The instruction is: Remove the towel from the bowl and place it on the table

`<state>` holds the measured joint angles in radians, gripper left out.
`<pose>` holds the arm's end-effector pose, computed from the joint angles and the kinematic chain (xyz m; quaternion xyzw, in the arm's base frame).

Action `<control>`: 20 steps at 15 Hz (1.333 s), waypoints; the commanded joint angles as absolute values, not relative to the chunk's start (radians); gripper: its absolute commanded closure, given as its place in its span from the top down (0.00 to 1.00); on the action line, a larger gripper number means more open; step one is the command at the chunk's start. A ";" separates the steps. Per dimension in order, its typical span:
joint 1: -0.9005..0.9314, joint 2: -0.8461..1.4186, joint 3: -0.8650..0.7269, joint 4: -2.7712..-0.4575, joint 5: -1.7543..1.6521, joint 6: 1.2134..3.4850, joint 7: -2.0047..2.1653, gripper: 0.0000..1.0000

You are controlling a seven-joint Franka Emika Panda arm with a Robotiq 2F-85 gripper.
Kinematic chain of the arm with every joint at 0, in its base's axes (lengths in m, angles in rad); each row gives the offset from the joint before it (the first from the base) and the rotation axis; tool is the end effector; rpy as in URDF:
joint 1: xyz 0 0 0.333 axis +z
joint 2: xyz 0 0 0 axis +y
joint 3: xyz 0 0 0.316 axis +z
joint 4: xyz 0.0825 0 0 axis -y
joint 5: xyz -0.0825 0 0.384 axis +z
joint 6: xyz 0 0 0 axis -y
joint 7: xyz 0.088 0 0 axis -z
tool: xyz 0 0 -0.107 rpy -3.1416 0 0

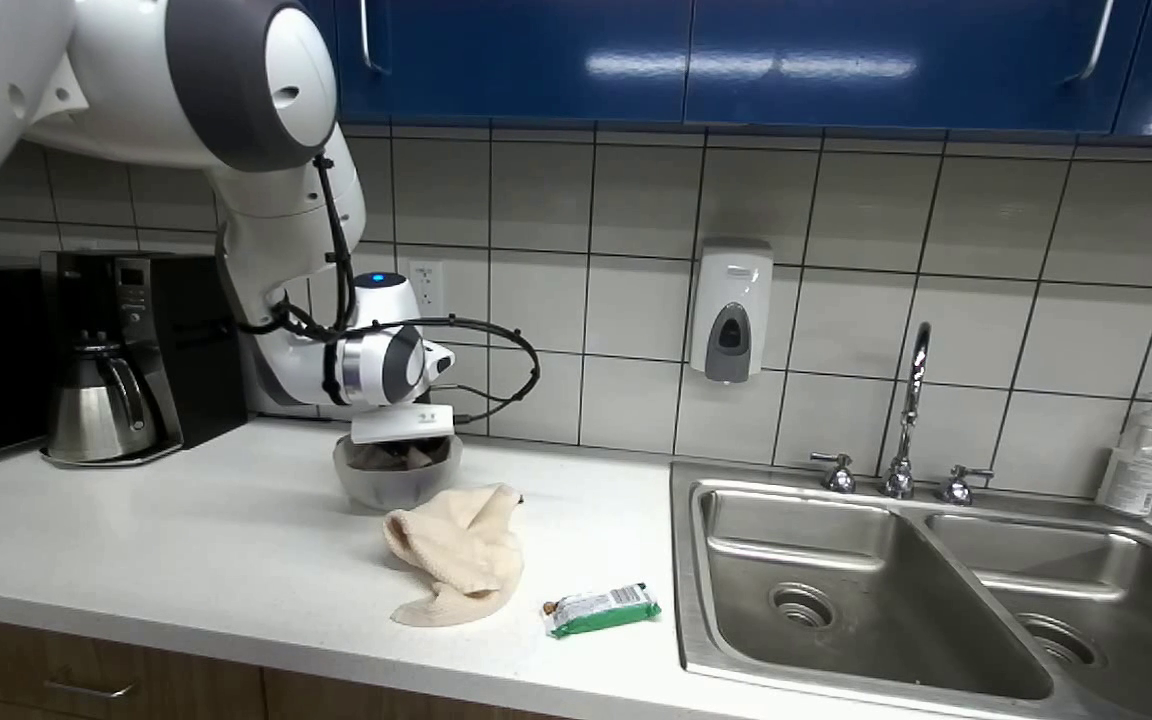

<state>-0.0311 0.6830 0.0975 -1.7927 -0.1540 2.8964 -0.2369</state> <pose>0.6879 0.0471 0.2153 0.9570 0.1988 0.2100 0.0242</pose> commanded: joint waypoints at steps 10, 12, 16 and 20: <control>-0.057 0.381 0.123 -2.130 -0.146 3.060 -0.250 0.02; -0.056 0.326 0.129 -2.180 -0.145 3.074 -0.251 0.02; -0.060 0.230 0.148 -2.262 -0.143 3.083 -0.256 0.02; -0.052 0.142 0.162 -2.324 -0.145 3.085 -0.261 0.02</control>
